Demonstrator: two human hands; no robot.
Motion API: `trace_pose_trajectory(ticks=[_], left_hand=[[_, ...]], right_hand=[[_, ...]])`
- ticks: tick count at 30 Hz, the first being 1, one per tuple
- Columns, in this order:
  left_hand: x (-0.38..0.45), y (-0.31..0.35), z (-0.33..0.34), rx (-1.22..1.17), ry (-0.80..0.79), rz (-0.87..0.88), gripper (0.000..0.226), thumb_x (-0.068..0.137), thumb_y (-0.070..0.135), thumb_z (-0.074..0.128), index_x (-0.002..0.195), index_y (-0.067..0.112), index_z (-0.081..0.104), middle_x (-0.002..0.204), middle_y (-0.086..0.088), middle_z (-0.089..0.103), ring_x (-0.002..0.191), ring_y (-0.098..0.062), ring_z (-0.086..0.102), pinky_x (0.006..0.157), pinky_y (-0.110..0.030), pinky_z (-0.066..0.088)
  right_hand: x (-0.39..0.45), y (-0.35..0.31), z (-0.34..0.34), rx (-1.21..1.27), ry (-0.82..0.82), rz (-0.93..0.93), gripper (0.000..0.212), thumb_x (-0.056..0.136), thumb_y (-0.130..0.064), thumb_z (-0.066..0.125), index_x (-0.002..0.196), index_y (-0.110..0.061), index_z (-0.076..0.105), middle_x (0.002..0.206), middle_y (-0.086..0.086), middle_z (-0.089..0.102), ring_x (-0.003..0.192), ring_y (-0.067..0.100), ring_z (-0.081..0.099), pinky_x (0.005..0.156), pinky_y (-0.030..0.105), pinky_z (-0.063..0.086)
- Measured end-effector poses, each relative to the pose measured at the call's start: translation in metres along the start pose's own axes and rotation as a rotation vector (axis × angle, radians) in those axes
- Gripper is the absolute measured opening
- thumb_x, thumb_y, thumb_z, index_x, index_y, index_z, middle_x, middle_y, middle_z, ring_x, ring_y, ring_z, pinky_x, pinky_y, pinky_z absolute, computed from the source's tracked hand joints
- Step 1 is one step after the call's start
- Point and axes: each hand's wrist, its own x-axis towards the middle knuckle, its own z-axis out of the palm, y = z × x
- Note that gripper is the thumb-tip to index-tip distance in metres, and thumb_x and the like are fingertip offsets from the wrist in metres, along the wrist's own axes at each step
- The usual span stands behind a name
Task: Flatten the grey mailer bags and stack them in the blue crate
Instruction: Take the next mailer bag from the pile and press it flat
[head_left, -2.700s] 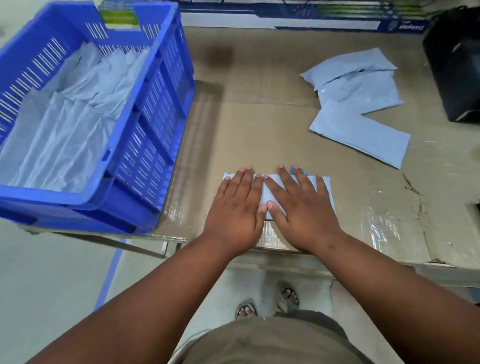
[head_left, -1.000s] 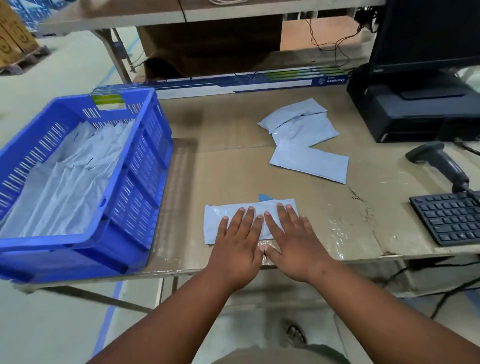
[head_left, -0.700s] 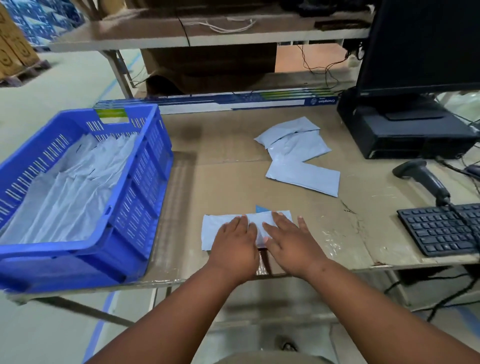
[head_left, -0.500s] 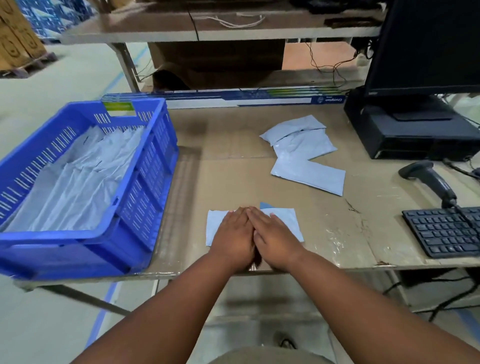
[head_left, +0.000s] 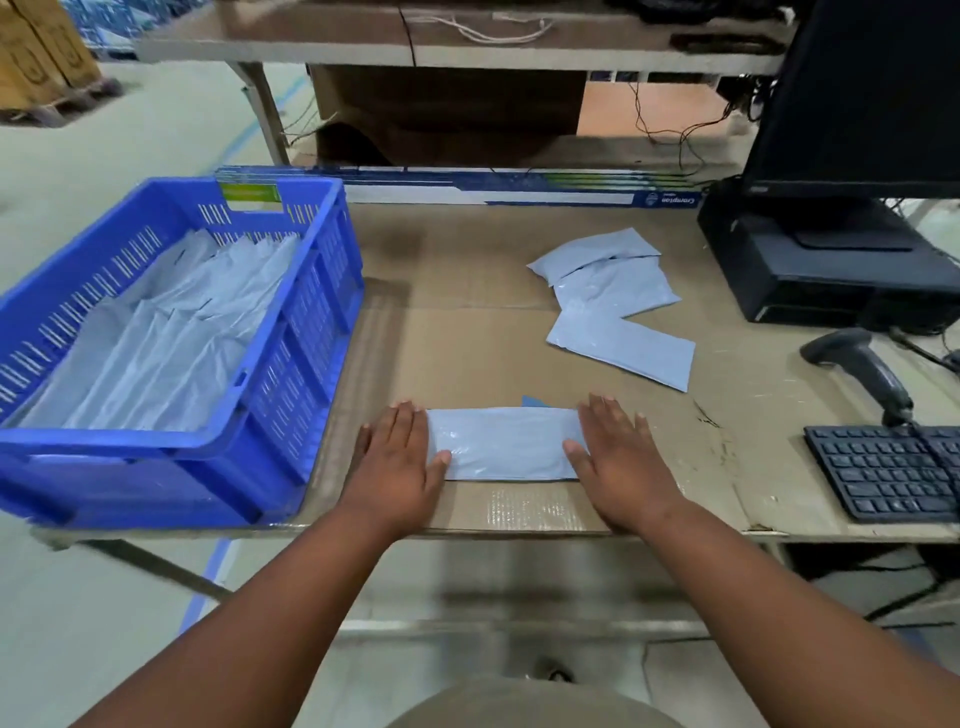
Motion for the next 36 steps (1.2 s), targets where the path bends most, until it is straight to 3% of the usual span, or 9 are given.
trace_pose_trajectory(ticks=[6,11,14,18,21,23,27,31,36], left_hand=[[0.016,0.069,0.012,-0.120,0.027,0.245,0.067,0.107,0.042,0.025,0.163,0.007,0.035,0.169,-0.013,0.034,0.158,-0.028,0.031,0.127,-0.054,0.025],[0.014,0.056,0.023,-0.008,0.068,0.279,0.067,0.108,0.050,0.031,0.162,0.010,0.039,0.166,-0.011,0.040,0.155,-0.029,0.035,0.125,-0.052,0.027],[0.011,0.032,0.018,0.015,0.016,0.170,0.079,0.105,0.064,0.028,0.164,0.013,0.031,0.171,-0.008,0.031,0.158,-0.027,0.027,0.125,-0.053,0.027],[0.003,0.007,0.002,0.040,-0.094,0.026,0.087,0.101,0.073,0.016,0.170,0.020,0.008,0.178,0.002,0.005,0.163,-0.015,0.002,0.132,-0.046,0.006],[0.013,0.010,-0.020,-0.104,-0.181,-0.025,0.084,0.105,0.069,0.028,0.170,0.019,0.007,0.178,0.001,0.003,0.163,-0.014,0.000,0.132,-0.043,0.005],[0.028,0.015,-0.038,-0.194,-0.170,0.004,0.085,0.105,0.059,0.048,0.170,0.019,0.009,0.177,-0.004,0.012,0.163,-0.018,0.010,0.131,-0.038,0.012],[0.055,0.038,-0.061,-0.049,-0.297,0.058,0.088,0.095,0.046,0.068,0.167,0.028,0.020,0.161,-0.004,0.043,0.146,-0.030,0.041,0.116,-0.044,0.040],[0.070,0.056,-0.075,0.146,-0.338,0.008,0.077,0.075,0.056,0.081,0.140,0.030,0.049,0.135,-0.003,0.052,0.128,-0.031,0.046,0.101,-0.051,0.041],[0.076,0.065,-0.092,0.164,-0.224,0.090,0.048,0.077,0.050,0.083,0.117,0.029,0.065,0.117,0.000,0.058,0.109,-0.025,0.058,0.080,-0.036,0.042]], right_hand=[[0.018,-0.070,0.012,0.049,-0.015,-0.249,0.062,0.109,-0.030,0.035,0.167,-0.015,0.021,0.175,0.004,0.020,0.162,0.020,0.012,0.132,0.049,0.007],[0.019,-0.047,0.023,-0.083,-0.025,-0.300,0.069,0.109,-0.054,0.030,0.169,-0.022,0.017,0.176,0.002,0.017,0.162,0.023,0.013,0.131,0.049,0.009],[0.018,-0.019,0.024,-0.117,-0.062,-0.227,0.081,0.104,-0.071,0.018,0.170,-0.025,0.006,0.178,0.000,-0.001,0.164,0.022,0.001,0.131,0.050,0.004],[0.012,0.000,0.019,-0.088,-0.081,-0.141,0.085,0.099,-0.074,0.004,0.170,-0.028,0.003,0.178,-0.006,-0.007,0.163,0.016,-0.005,0.131,0.048,0.003],[0.009,0.009,0.004,-0.038,-0.152,-0.041,0.078,0.103,-0.072,0.014,0.169,-0.034,0.004,0.177,-0.009,-0.006,0.163,0.016,-0.006,0.131,0.050,0.002],[0.014,0.005,-0.013,0.009,-0.118,-0.016,0.080,0.103,-0.072,0.030,0.169,-0.031,0.011,0.177,-0.004,0.011,0.162,0.021,0.010,0.130,0.049,0.014],[0.035,-0.019,-0.040,-0.009,-0.137,-0.149,0.092,0.095,-0.069,0.056,0.168,-0.030,0.016,0.168,0.002,0.035,0.151,0.024,0.038,0.122,0.043,0.031],[0.052,-0.033,-0.048,-0.112,-0.257,-0.122,0.106,0.081,-0.078,0.062,0.166,-0.038,0.013,0.158,0.005,0.040,0.139,0.031,0.045,0.115,0.046,0.038],[0.060,-0.031,-0.066,-0.168,-0.136,-0.185,0.071,0.073,-0.079,0.067,0.131,-0.039,0.058,0.111,-0.005,0.049,0.114,0.024,0.050,0.087,0.035,0.045]])
